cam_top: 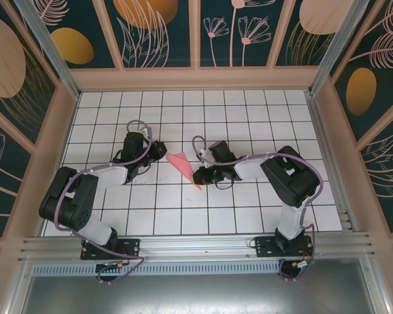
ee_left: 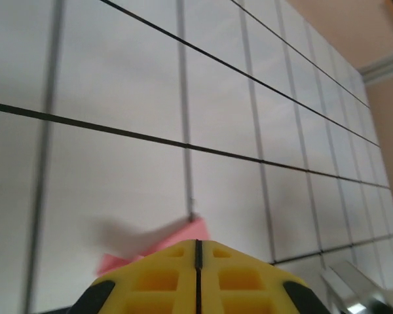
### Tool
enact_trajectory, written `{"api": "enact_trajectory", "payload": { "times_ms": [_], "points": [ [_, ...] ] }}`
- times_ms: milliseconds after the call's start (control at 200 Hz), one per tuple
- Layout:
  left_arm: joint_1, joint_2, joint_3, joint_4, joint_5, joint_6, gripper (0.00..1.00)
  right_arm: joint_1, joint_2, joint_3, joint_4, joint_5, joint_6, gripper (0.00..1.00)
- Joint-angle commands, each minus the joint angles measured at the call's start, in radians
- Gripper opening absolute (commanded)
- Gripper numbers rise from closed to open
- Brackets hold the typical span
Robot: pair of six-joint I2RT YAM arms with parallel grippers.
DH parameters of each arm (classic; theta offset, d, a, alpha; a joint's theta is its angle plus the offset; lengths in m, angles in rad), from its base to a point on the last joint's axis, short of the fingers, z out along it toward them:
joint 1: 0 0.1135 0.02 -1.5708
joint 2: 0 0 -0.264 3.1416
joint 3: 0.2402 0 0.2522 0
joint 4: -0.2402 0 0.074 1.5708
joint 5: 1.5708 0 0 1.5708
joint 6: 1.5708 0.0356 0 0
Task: Fold a paper plane with a square sheet of paper (pick it up from the middle)
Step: Fold the wing for the fifth time at the center of the table.
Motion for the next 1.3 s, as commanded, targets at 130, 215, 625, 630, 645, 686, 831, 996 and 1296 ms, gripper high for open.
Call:
{"api": "enact_trajectory", "payload": {
  "times_ms": [130, 215, 625, 630, 645, 686, 831, 996, 1296],
  "points": [
    [-0.120, 0.095, 0.000, 0.083, 0.110, -0.065, 0.00, -0.007, 0.076, -0.051, -0.233, 0.147, 0.008, 0.00],
    [-0.143, 0.142, 0.015, 0.089, 0.130, -0.058, 0.00, -0.005, 0.081, -0.051, -0.233, 0.147, 0.010, 0.00],
    [-0.098, 0.273, 0.008, 0.015, -0.027, -0.050, 0.00, -0.005, 0.094, -0.073, -0.239, 0.165, 0.012, 0.00],
    [-0.095, 0.272, 0.006, 0.015, -0.029, -0.050, 0.00, -0.005, 0.094, -0.074, -0.239, 0.165, 0.013, 0.00],
    [-0.087, 0.271, 0.000, 0.015, -0.033, -0.051, 0.00, -0.005, 0.094, -0.076, -0.240, 0.165, 0.013, 0.00],
    [-0.062, 0.263, -0.017, 0.015, -0.043, -0.053, 0.00, -0.005, 0.094, -0.079, -0.239, 0.167, 0.014, 0.00],
    [0.012, 0.237, -0.028, -0.038, -0.085, -0.010, 0.00, -0.005, 0.092, -0.087, -0.234, 0.167, 0.016, 0.00],
    [0.048, 0.240, 0.038, -0.129, -0.144, 0.057, 0.00, -0.006, 0.084, -0.089, -0.238, 0.168, 0.014, 0.00],
    [0.051, 0.077, 0.090, -0.207, -0.140, 0.062, 0.00, -0.004, 0.064, -0.073, -0.237, 0.161, 0.022, 0.00]
  ]
}}
